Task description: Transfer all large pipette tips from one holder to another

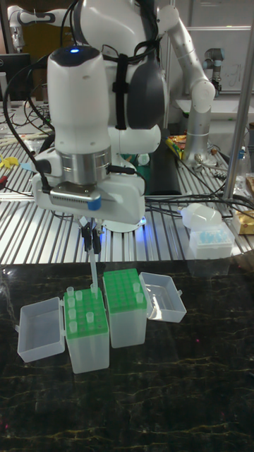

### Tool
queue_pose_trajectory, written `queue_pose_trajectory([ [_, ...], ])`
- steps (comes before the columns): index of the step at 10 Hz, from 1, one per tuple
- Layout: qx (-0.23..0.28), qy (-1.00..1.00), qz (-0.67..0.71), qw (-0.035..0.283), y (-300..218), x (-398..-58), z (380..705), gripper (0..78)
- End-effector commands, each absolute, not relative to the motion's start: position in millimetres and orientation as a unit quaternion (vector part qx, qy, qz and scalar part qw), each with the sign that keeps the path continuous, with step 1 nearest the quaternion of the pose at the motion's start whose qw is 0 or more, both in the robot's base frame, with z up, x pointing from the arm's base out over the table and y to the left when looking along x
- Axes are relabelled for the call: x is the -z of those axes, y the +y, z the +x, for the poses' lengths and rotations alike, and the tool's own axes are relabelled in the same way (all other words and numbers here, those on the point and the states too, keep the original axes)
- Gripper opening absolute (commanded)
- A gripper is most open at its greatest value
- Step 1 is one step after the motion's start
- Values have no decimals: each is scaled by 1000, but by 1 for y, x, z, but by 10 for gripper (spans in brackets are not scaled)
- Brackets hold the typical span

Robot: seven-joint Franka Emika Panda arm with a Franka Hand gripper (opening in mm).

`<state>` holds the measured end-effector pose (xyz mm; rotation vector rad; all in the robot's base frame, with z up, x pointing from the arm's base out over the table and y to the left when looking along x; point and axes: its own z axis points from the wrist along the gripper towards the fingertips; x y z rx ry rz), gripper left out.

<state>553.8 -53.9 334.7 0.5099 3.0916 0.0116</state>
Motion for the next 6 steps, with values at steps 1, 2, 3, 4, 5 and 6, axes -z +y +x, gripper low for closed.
queue_pose_trajectory([
  [1, -4, 987, 159, 6, -57, -334, 554, 12],
  [2, -4, 988, 154, 6, -61, -329, 553, 12],
  [3, -5, 988, 154, 6, -63, -328, 551, 12],
  [4, -7, 988, 156, 6, -62, -328, 550, 12],
  [5, -7, 988, 156, 5, -62, -327, 548, 12],
  [6, -8, 988, 157, 5, -62, -326, 547, 12],
])
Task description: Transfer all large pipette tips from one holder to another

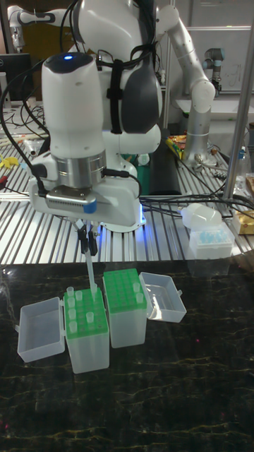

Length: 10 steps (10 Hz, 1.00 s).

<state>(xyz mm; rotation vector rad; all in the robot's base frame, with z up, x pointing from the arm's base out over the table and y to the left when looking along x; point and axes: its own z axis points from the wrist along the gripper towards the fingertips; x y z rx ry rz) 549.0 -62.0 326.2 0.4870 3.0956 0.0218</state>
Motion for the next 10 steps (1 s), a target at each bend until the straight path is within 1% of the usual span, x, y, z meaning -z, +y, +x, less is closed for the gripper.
queue_pose_trajectory([
  [1, -8, 987, 158, 5, -61, -324, 545, 12],
  [6, -15, 987, 158, 5, -59, -314, 544, 12],
  [10, -8, 988, 152, 6, -59, -302, 540, 12],
])
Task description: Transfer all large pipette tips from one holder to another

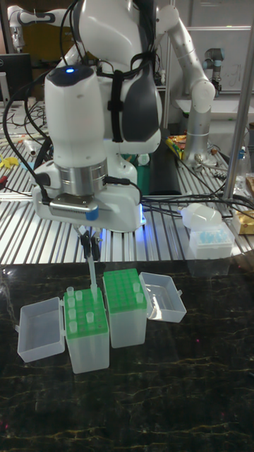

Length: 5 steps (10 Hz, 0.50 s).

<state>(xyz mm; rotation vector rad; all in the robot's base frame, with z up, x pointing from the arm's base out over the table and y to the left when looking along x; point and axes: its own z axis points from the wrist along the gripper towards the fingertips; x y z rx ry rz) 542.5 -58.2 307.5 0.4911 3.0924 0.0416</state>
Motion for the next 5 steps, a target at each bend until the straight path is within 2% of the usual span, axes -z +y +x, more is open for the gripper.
queue_pose_trajectory([
  [1, -8, 989, 151, 6, -60, -298, 539, 12],
  [5, -5, 987, 159, 4, -59, -293, 537, 12],
])
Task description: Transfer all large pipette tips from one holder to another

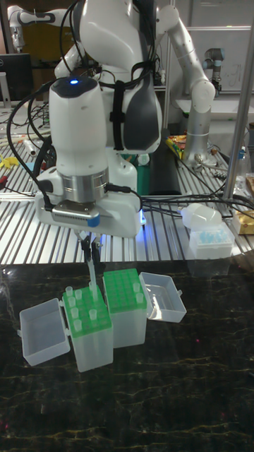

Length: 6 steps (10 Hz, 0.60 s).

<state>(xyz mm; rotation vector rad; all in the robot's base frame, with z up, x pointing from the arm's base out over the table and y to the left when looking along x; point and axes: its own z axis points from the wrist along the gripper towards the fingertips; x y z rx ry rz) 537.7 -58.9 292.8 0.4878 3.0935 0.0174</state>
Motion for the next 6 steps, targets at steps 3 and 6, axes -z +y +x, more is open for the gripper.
queue_pose_trajectory([
  [3, -5, 987, 159, 4, -59, -293, 537, 774],
  [6, -5, 987, 159, 4, -59, -293, 537, 774],
])
